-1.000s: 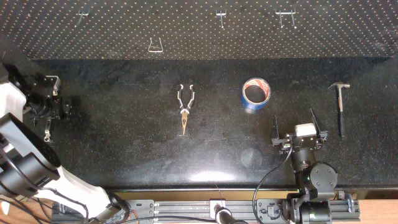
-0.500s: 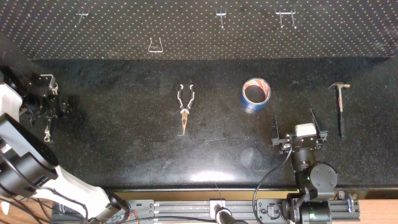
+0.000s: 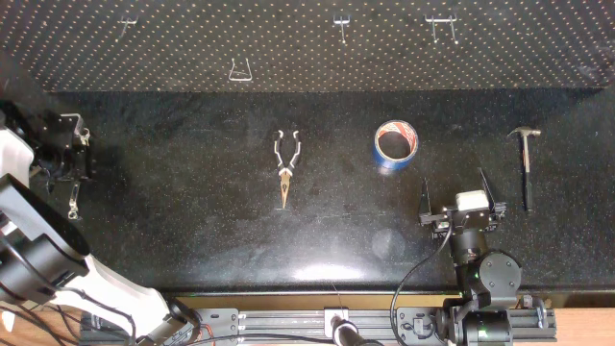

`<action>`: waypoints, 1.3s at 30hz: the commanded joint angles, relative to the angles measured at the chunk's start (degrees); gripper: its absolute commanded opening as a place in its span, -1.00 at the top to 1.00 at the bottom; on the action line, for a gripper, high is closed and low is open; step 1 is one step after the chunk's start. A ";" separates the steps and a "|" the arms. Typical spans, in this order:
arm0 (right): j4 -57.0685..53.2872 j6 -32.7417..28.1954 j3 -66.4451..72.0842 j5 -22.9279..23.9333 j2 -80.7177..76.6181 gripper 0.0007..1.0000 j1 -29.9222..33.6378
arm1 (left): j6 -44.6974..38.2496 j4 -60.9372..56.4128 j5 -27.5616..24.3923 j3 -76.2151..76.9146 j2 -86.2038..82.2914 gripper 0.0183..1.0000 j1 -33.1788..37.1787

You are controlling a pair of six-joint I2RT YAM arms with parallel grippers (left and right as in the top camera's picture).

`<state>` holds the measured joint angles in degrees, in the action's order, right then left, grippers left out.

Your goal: Place Tools Onto Pegboard

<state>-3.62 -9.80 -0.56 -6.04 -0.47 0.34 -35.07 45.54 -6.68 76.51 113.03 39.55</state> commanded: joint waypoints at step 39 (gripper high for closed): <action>-0.07 -0.57 0.33 0.50 0.24 -0.93 -0.39 | 9.33 -6.03 -1.31 -12.55 -34.77 0.98 -5.55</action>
<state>-3.60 -9.80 -0.56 -6.04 -0.47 0.34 -29.80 42.76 -7.20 69.12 85.95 34.92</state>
